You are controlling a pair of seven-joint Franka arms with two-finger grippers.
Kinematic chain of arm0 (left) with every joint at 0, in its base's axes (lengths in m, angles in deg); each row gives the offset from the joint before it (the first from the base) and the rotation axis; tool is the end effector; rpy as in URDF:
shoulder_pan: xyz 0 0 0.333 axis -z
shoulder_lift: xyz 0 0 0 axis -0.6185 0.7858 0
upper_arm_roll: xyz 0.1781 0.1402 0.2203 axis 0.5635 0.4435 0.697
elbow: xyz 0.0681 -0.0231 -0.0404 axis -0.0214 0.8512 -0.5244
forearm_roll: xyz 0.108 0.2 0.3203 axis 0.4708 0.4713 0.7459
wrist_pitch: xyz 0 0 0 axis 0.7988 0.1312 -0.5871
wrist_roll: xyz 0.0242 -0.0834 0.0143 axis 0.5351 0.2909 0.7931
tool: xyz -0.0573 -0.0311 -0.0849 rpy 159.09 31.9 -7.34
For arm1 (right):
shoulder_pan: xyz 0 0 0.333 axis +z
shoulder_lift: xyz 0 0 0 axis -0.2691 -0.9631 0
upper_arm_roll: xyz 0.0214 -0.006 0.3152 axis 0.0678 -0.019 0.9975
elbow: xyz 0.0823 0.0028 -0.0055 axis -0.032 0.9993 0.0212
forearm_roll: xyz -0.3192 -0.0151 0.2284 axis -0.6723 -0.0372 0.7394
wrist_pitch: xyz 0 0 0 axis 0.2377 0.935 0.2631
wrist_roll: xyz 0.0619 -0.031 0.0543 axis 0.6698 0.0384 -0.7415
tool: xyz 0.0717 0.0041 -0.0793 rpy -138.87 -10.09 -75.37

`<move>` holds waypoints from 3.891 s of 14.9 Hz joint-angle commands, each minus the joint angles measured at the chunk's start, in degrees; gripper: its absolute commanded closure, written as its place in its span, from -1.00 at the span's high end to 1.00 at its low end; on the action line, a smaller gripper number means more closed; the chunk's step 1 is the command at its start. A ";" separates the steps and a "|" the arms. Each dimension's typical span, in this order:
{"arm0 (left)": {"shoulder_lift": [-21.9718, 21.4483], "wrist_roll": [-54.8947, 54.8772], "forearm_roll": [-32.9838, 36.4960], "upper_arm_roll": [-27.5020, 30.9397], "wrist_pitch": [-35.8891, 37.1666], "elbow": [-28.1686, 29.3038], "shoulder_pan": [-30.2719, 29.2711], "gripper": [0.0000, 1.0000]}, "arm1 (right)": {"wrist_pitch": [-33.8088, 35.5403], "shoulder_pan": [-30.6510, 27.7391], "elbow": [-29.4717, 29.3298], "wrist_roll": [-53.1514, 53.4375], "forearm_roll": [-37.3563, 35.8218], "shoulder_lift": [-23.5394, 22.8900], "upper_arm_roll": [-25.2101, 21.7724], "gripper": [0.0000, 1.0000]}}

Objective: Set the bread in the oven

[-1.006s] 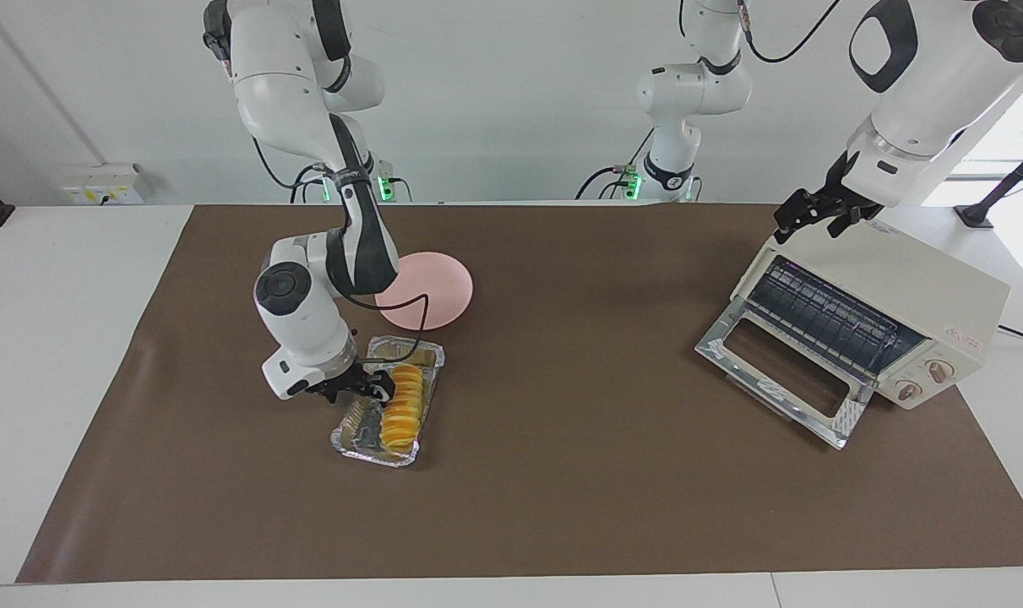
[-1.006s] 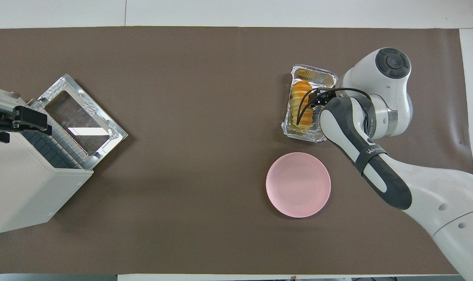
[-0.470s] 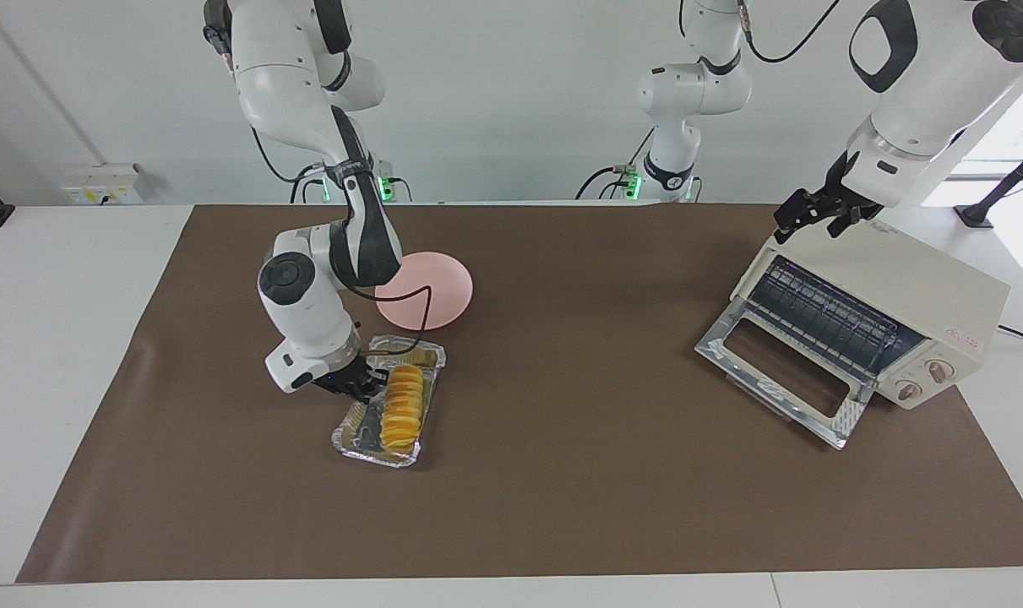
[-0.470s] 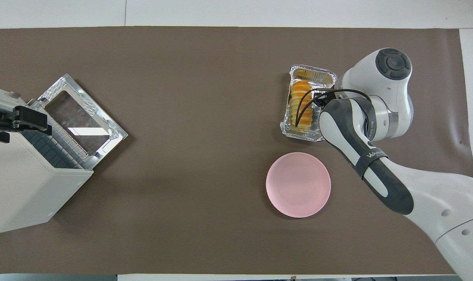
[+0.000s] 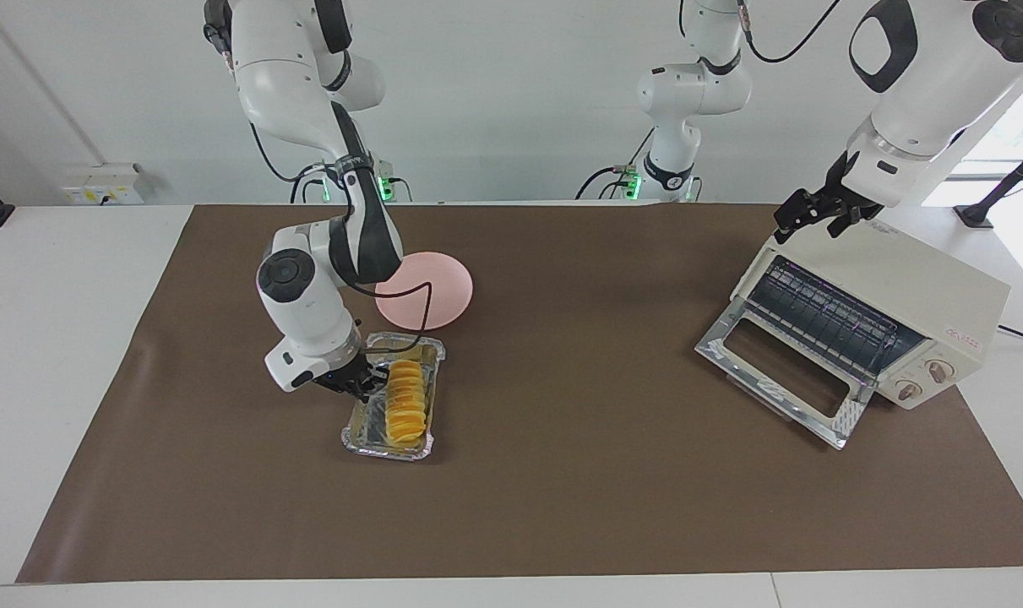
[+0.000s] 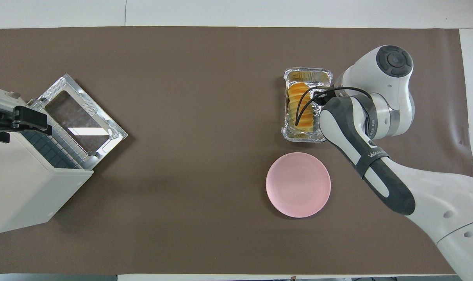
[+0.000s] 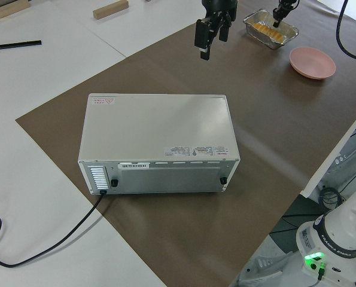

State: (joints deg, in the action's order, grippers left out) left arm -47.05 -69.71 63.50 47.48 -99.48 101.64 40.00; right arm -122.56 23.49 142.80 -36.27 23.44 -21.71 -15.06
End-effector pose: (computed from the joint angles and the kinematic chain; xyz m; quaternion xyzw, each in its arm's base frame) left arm 0.5407 -0.0175 0.5895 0.9975 0.0405 -0.0540 0.0209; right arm 0.6575 0.1184 0.3390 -0.9980 0.0578 0.0059 0.0250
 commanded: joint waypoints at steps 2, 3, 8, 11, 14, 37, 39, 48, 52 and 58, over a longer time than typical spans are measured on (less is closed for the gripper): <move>-1.04 -0.09 1.18 0.04 -0.69 0.81 -0.03 1.00 | 11.16 1.61 -11.37 3.29 2.06 -0.44 0.82 -1.00; -1.04 -0.18 1.18 -0.05 -0.69 0.81 -0.03 1.00 | 12.65 3.09 -12.95 4.35 3.29 -0.36 0.83 -1.00; -1.04 -0.09 1.18 -0.05 -0.69 0.81 -0.03 1.00 | 18.38 13.37 -21.05 16.20 5.05 -2.20 0.83 -1.00; -1.04 -0.09 1.18 -0.05 -0.69 0.81 -0.03 1.00 | 15.15 19.44 -20.97 23.41 6.55 -2.55 0.83 -1.00; -1.04 -0.09 1.18 -0.05 -0.69 0.81 -0.03 1.00 | 9.35 23.84 -19.83 25.79 8.65 -4.22 0.74 -1.00; -1.04 -0.09 1.18 -0.05 -0.69 0.81 -0.03 1.00 | -3.61 19.91 -9.54 16.84 11.91 -2.84 0.12 1.00; -1.04 -0.09 1.18 -0.05 -0.69 0.81 -0.03 1.00 | 1.39 15.26 -9.02 15.88 11.21 1.56 0.04 1.00; -1.04 -0.09 1.18 0.04 -0.69 0.81 -0.03 1.00 | 22.05 -3.21 -8.31 -10.37 4.29 13.78 -0.40 1.00; -1.04 -0.09 1.18 -0.05 -0.69 0.81 -0.03 1.00 | 32.24 -7.17 -8.05 -16.56 1.89 19.32 -0.40 1.00; -1.22 -0.09 1.18 0.04 -0.60 0.81 -0.03 1.00 | 36.05 -7.26 -0.33 -16.65 0.22 28.73 -0.32 1.00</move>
State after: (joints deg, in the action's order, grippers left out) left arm -47.07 -69.71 63.51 47.48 -99.48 101.64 40.00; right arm -85.32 16.73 136.40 -51.91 24.58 2.95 -15.84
